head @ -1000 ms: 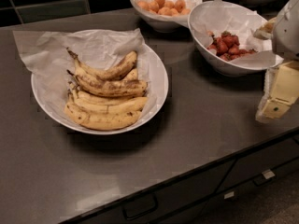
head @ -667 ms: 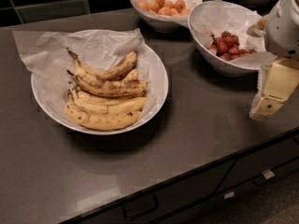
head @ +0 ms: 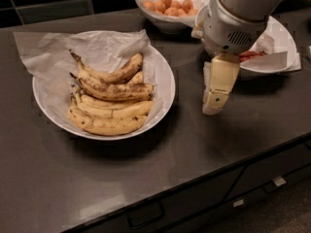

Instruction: Pick banana from white bowl

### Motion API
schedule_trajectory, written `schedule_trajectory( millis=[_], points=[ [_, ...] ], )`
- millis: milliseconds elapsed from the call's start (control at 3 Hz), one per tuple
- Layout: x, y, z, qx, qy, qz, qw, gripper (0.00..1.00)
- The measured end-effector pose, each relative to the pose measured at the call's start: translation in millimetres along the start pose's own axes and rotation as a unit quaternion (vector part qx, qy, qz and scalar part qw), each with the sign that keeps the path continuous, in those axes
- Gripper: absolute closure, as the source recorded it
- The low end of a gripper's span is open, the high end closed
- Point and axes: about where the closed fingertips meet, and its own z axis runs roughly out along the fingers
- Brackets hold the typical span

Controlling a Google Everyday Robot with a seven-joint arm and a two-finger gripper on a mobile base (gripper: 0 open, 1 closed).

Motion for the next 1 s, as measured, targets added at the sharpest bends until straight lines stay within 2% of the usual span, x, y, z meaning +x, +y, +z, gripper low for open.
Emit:
schedule_trajectory(
  millis=[333, 667, 1000],
  points=[
    [-0.1, 0.0, 0.0, 0.0, 0.0, 0.0, 1.0, 0.0],
    [-31.0, -3.0, 4.5, -0.002, -0.01, -0.04, 0.9991, 0.0],
    [-70.7, -5.6, 12.3, -0.005, -0.028, -0.078, 0.9965, 0.14]
  ],
)
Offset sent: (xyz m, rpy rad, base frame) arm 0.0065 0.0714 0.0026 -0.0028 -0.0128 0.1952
